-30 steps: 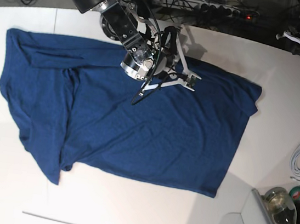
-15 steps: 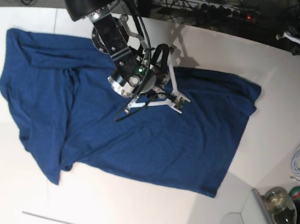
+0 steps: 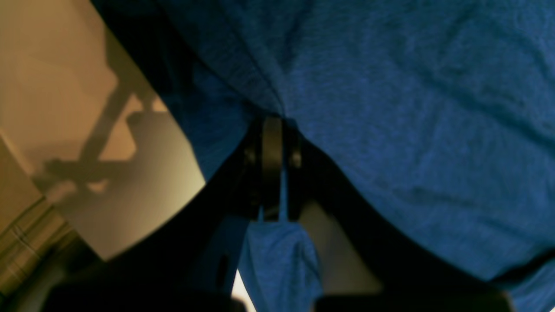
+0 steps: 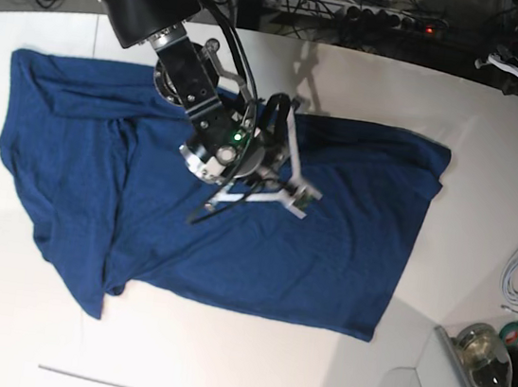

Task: Layout the t-shirt on the table in an organized manner, then fold the t-shirt properly
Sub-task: 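Grasp the shirt fabric near the edge with the right gripper and drag it, then carry the right gripper back to the shirt corner and grip it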

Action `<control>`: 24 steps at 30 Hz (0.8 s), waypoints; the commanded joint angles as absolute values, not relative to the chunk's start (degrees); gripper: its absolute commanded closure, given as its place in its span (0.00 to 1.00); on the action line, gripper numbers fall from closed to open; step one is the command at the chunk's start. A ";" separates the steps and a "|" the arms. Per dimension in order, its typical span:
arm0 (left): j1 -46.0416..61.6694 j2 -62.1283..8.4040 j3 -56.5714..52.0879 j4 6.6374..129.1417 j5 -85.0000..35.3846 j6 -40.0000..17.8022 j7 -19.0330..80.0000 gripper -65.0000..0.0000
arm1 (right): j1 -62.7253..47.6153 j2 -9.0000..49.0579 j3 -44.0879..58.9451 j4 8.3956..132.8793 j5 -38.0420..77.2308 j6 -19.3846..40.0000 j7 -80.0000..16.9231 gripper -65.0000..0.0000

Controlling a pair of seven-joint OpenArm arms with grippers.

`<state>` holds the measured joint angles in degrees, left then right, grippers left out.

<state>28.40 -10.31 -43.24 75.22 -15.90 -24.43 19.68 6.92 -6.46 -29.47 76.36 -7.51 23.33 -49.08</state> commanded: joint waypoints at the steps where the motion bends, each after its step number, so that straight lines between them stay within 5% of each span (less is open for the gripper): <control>1: 28.62 -11.03 -43.47 76.97 -16.57 -24.40 18.51 1.00 | 8.22 -6.81 -28.44 76.70 -7.69 21.05 -48.48 0.96; 9: 28.44 -9.71 -43.38 81.01 -16.66 -24.40 18.59 1.00 | 6.02 -6.81 -27.38 81.80 -7.69 15.16 -49.10 0.49; 17: 23.96 -6.81 -43.38 80.31 -16.75 -24.40 18.59 1.00 | -0.75 -5.76 -27.21 92.44 -7.87 15.25 -48.57 0.47; 18: 23.34 -6.46 -43.38 80.13 -16.75 -24.40 18.59 0.97 | -1.27 -4.97 -27.21 93.32 -7.69 15.25 -48.57 0.47; 20: 22.02 -5.58 -43.38 80.13 -16.75 -24.48 18.59 0.70 | -2.59 -3.74 -27.21 95.43 -7.69 15.25 -48.48 0.47; 24: 20.00 -5.05 -43.38 79.34 -17.45 -24.48 18.59 0.41 | -4.88 -1.45 -27.21 98.15 -7.69 15.25 -48.48 0.47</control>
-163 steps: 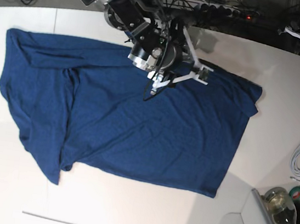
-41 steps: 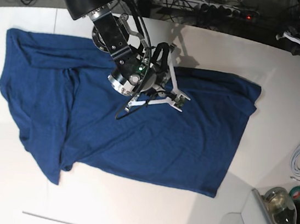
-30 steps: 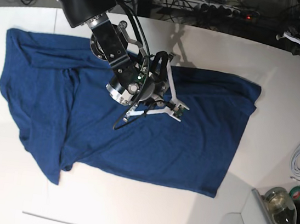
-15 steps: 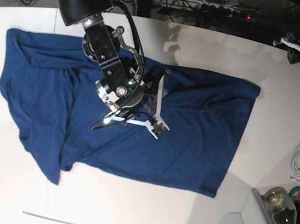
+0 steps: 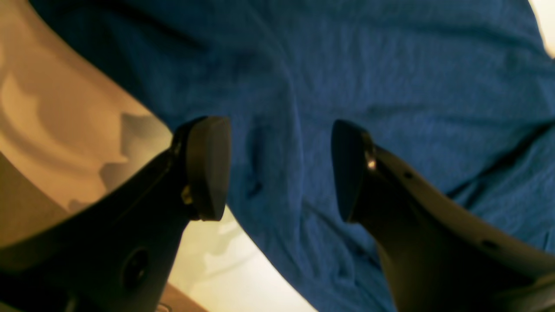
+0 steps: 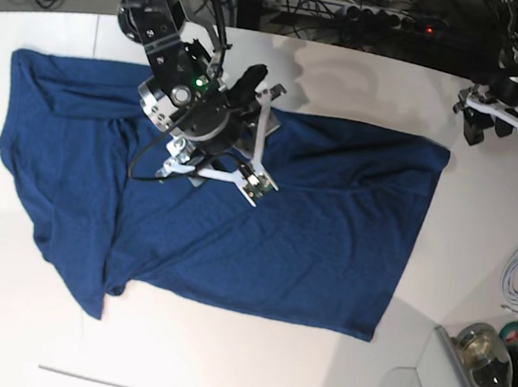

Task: Layout the t-shirt on the table in an organized manner, then fold the t-shirt properly
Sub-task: 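Carry the right gripper back to the shirt corner and grip it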

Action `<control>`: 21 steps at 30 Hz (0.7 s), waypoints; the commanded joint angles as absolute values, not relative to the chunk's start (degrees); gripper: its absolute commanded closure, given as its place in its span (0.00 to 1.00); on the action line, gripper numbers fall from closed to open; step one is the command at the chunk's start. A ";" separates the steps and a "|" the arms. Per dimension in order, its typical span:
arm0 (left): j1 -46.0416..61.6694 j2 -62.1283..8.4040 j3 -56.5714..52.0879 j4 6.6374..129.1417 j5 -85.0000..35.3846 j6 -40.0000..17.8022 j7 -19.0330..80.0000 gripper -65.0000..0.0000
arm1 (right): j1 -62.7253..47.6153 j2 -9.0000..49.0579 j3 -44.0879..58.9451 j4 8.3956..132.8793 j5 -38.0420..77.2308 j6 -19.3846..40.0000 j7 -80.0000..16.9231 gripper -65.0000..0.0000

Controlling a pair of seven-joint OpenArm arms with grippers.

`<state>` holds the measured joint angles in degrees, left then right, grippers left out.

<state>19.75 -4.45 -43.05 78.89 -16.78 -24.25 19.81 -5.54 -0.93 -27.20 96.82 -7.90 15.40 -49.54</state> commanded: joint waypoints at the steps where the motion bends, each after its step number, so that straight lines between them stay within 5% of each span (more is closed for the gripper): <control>1: 19.47 -5.05 -43.38 78.81 -18.68 -24.48 18.59 0.37 | -5.32 -0.92 -27.21 98.42 -7.69 15.25 -48.48 0.47; 8: 18.68 -8.57 -35.30 72.75 -31.78 -31.08 18.59 0.31 | -8.13 0.48 -27.21 98.51 -7.69 15.25 -48.48 0.47; 15: 14.29 -8.75 -33.71 66.51 -32.57 -31.16 18.42 0.30 | -12.26 0.57 -26.68 98.86 -7.78 15.34 -45.14 0.47; 21: 10.59 -8.92 -33.63 61.23 -32.57 -31.16 18.51 0.33 | -23.34 -3.30 -8.04 106.59 -4.35 15.16 -29.05 0.46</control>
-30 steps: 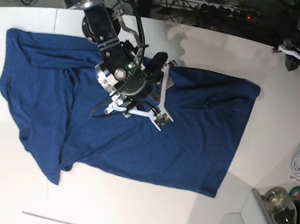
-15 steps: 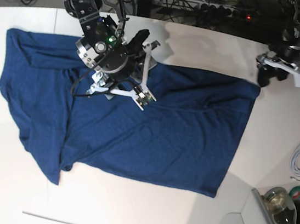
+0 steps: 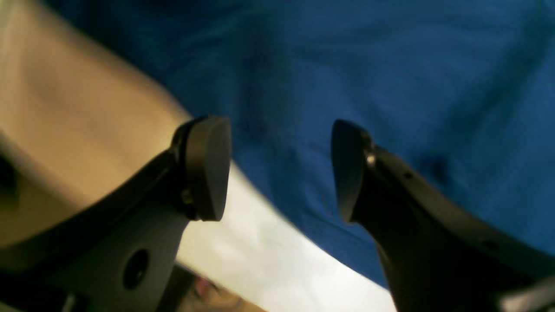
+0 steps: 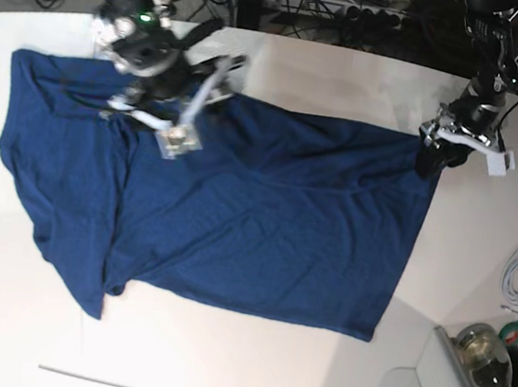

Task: Layout the t-shirt on the table in an organized manner, then fold the t-shirt properly
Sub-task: 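Carry the right gripper back to the shirt corner and grip it, then lift the shirt edge with both grippers and stretch it taut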

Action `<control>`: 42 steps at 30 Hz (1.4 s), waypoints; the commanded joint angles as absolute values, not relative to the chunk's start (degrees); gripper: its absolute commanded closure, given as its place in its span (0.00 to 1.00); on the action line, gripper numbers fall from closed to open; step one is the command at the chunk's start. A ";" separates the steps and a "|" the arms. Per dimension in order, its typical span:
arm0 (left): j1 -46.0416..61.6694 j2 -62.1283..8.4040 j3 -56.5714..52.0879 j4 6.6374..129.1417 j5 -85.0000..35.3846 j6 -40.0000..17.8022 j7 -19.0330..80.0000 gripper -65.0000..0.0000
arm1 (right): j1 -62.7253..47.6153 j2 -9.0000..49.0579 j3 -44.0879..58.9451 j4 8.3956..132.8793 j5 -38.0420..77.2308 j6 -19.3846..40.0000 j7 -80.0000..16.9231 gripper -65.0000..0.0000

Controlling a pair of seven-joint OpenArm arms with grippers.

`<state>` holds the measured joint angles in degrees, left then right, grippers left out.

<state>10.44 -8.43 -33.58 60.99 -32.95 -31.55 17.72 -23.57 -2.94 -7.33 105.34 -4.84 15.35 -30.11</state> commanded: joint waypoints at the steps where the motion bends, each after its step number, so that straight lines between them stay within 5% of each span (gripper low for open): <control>1: 10.33 -9.01 -33.63 60.62 -32.57 -31.16 18.51 0.35 | -24.75 -4.53 -3.12 107.56 -1.71 15.16 -27.91 0.46; 7: 10.86 -9.10 -33.63 60.44 -32.57 -31.08 18.51 1.00 | -27.74 -6.46 26.68 106.24 22.20 15.16 -29.58 0.46; 11: 11.03 -9.63 -33.71 60.00 -32.48 -30.99 18.51 1.00 | -27.47 -4.88 43.03 100.35 39.96 15.43 -35.47 0.46; 16: 11.91 -10.59 -33.63 60.62 -32.48 -30.99 18.59 1.00 | -25.63 -0.04 46.46 90.07 47.87 15.43 -38.90 0.45; 36: 15.60 -10.68 -33.71 65.89 -32.48 -30.99 18.59 1.00 | -18.59 3.56 46.81 73.01 47.96 15.78 -38.81 0.46; 42: 15.60 -10.68 -33.63 65.89 -32.48 -30.99 18.59 1.00 | -17.63 4.44 46.55 70.81 47.87 21.05 -38.90 0.46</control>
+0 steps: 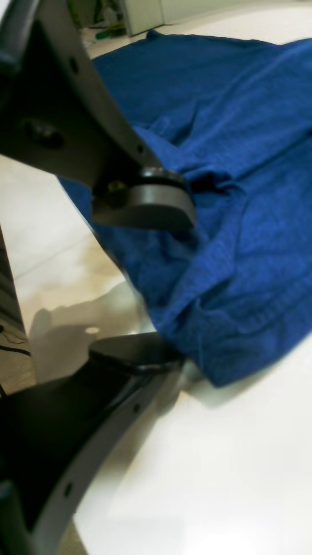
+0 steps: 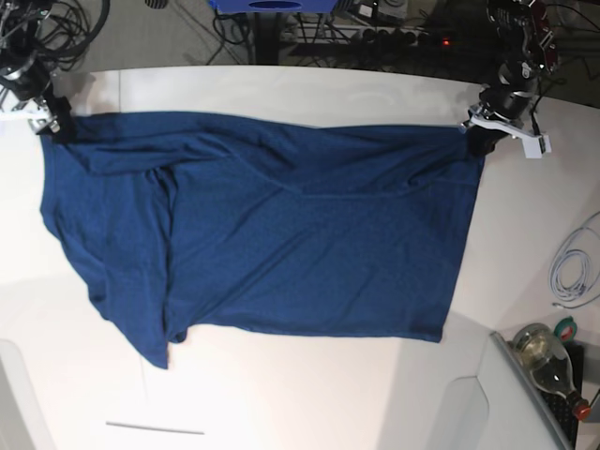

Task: Layout the t-shirt on the table in an organized manner, then fold the t-shirt properly
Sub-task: 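Lift the shirt edge with both grippers and stretch it taut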

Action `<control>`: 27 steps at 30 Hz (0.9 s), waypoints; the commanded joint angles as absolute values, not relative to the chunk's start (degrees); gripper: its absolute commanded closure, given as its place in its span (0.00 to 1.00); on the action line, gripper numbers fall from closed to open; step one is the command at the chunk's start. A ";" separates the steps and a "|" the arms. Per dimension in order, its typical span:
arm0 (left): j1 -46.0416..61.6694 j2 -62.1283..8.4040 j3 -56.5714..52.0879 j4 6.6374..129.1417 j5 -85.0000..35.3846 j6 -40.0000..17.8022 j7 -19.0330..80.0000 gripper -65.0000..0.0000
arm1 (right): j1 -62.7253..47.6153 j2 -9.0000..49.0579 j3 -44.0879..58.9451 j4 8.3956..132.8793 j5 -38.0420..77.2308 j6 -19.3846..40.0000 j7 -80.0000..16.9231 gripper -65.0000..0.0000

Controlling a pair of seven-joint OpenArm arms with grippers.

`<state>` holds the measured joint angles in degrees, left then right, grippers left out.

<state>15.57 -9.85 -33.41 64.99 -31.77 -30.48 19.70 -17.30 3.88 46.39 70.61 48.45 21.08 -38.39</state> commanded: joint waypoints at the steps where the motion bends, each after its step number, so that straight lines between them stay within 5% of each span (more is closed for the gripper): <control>1: 15.60 -10.68 -33.63 65.89 -32.48 -30.99 18.59 1.00 | -17.54 4.53 46.46 70.29 47.87 21.32 -38.90 0.46; 8: 15.60 -10.68 -33.63 65.89 -32.48 -30.99 18.59 1.00 | -15.96 5.76 46.55 66.24 47.87 21.49 -38.81 0.49; 14: 15.60 -10.68 -33.63 65.98 -32.48 -30.90 18.68 1.00 | -15.60 6.37 46.55 66.51 48.22 21.58 -38.99 0.99; 19: 15.60 -12.53 -33.63 70.64 -32.48 -27.38 26.86 1.00 | -14.11 7.25 46.99 71.69 48.31 20.62 -44.26 1.00; 27: 15.16 -15.25 -34.15 83.74 -32.57 -24.92 37.32 1.00 | -7.08 7.60 52.35 83.38 47.96 7.96 -60.44 1.00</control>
